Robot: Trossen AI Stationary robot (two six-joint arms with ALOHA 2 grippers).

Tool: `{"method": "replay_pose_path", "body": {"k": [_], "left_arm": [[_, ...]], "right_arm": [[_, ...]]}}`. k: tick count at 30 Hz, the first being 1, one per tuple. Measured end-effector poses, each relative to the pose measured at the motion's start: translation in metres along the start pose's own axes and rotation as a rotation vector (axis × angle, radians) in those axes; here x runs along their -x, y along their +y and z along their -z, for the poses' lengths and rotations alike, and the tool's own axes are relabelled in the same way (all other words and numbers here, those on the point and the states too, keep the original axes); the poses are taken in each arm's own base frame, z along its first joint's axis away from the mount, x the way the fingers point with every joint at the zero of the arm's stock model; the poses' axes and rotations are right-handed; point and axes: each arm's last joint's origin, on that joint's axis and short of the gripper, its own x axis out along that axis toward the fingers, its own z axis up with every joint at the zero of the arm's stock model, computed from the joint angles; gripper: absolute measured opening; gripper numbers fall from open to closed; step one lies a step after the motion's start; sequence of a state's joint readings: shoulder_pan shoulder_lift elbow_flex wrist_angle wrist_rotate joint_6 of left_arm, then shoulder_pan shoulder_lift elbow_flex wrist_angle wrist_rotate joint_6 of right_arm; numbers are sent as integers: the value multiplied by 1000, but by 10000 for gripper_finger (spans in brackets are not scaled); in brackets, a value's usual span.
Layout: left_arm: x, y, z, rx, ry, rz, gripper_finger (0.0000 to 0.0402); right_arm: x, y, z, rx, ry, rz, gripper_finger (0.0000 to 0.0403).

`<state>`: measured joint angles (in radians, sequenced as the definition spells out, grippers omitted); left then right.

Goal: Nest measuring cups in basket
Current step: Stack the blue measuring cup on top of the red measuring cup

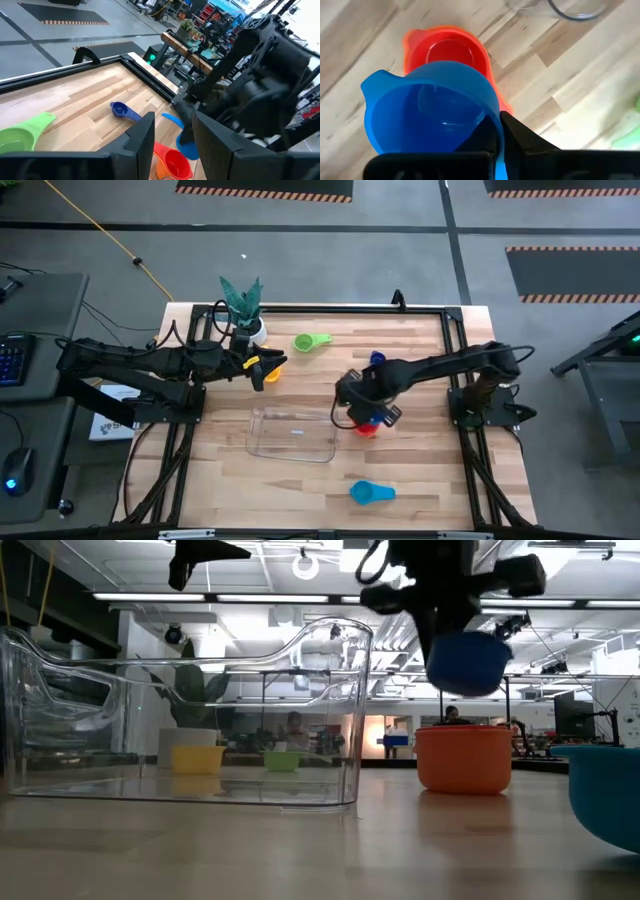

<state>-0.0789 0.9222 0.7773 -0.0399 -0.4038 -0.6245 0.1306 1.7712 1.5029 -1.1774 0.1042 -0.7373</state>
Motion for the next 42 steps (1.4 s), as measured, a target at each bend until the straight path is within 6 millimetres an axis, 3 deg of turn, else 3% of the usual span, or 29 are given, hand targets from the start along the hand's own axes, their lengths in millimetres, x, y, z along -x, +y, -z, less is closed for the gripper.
{"method": "replay_pose_path", "body": {"k": [6, 27, 42], "left_arm": [[0, 0, 0, 0, 0, 0, 122], [0, 0, 0, 0, -1, -2, 122], [0, 0, 0, 0, -1, -3, 122]], "right_arm": [[-18, -5, -4, 1, 34, -41, 0], [-19, -6, -9, -34, -22, -54, 4], [-18, -6, -8, -65, -10, -43, 178]]}}
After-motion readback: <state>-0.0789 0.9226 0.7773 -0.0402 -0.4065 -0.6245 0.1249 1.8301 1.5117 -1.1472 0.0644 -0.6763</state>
